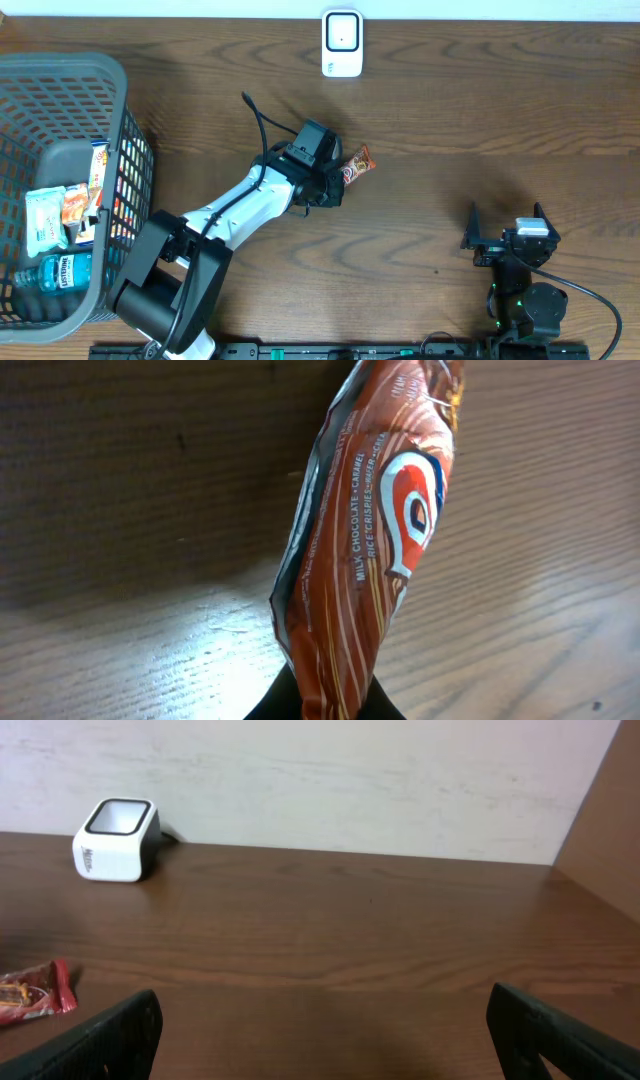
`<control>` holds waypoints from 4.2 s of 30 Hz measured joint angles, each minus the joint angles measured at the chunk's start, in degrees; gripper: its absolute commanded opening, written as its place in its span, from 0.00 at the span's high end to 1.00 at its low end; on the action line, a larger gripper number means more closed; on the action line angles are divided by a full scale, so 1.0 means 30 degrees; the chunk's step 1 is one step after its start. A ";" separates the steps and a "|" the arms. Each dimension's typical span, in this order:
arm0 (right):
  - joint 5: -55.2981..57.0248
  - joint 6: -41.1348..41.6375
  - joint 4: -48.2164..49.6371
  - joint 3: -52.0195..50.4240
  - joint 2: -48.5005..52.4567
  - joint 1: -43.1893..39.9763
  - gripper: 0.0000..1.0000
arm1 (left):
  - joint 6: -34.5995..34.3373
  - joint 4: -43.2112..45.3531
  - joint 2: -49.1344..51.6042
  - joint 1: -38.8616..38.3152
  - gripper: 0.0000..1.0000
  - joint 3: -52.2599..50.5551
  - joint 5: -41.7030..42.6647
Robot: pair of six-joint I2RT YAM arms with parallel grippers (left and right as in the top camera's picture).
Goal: Scan the item barcode
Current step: 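Carry the chocolate bar toward the white scanner with the left gripper, then open the left gripper to drop the bar on the table, then move the left gripper back into the basket toward the cream snack bag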
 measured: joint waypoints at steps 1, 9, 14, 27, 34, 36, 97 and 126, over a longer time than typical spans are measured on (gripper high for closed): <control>0.0000 0.0000 0.0000 0.0000 0.0000 0.0000 0.01 | 0.0000 0.0211 0.0000 0.0000 0.92 -0.0160 -0.0058; 0.0000 0.0000 0.0000 0.0000 0.0000 0.0000 0.01 | -0.0415 0.1523 0.0000 0.0000 0.92 -0.1166 -0.0233; 0.0000 0.0007 0.0000 0.0000 0.0000 0.0000 0.01 | -0.1559 0.2907 0.0182 0.0000 0.92 -0.2098 -0.0277; 0.0000 0.0007 0.0007 0.0000 0.0000 0.0000 0.01 | -0.5151 0.3679 0.1246 0.0015 0.66 -0.1756 0.0568; 0.0029 0.0000 0.0000 0.0000 0.0000 0.0000 0.01 | -0.6033 0.3978 0.1086 -0.0386 0.13 -0.1246 0.1151; 0.0044 0.0000 0.0015 0.0000 0.0007 0.0000 0.01 | -0.6054 0.3985 0.1005 -0.0503 0.07 -0.1202 0.1107; 0.0058 0.0000 0.0000 0.0000 0.0000 0.0000 0.01 | 0.0219 -0.7380 -1.4134 0.6346 0.01 0.7344 -0.9362; 0.0058 0.0000 0.0000 0.0000 0.0000 0.0000 0.01 | 0.0481 -1.2029 -0.9617 1.8119 0.00 1.0171 -0.9785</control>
